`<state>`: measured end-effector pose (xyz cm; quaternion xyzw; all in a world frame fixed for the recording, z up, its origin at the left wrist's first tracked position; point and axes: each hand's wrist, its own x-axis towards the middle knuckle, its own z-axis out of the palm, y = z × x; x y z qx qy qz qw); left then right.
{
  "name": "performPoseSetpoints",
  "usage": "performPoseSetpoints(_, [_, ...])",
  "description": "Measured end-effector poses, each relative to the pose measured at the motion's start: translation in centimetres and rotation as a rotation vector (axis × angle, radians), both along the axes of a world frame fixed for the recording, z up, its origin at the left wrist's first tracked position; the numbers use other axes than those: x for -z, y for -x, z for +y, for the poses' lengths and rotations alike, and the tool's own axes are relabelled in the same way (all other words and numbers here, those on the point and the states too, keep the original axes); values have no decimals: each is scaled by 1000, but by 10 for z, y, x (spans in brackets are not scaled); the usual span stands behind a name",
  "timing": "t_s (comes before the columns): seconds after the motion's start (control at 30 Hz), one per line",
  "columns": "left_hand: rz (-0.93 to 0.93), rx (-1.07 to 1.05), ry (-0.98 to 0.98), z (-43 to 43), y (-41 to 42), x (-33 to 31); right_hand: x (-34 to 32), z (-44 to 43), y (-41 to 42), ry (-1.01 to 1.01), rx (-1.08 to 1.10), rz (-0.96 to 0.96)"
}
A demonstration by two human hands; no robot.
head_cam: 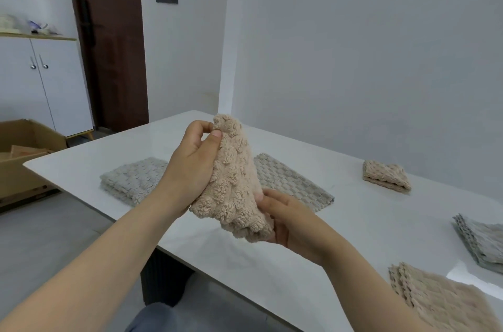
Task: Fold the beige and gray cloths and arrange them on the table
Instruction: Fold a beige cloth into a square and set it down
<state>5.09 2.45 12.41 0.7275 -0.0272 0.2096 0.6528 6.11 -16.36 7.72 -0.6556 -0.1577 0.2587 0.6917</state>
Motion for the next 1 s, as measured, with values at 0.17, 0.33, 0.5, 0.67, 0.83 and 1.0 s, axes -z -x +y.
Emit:
performPoseSetpoints(0.17, [-44,-180,-205,17,8,5,-4,4,9,-9,144,-42])
performPoseSetpoints(0.33, [-58,-229,-384,29,0,24,-14,8,18,137,249,-305])
performPoseSetpoints(0.5, [18,-166,-407,45,-16,29,-22,16,11,370,160,-558])
performPoseSetpoints(0.67, [65,8,-299,63,-32,33,-19,26,-22,349,201,-516])
performPoseSetpoints(0.83, [115,127,-419,84,-51,38,-13,38,-63,506,239,-634])
performPoseSetpoints(1.0, [167,210,-346,109,-90,39,-11,61,-107,549,220,-603])
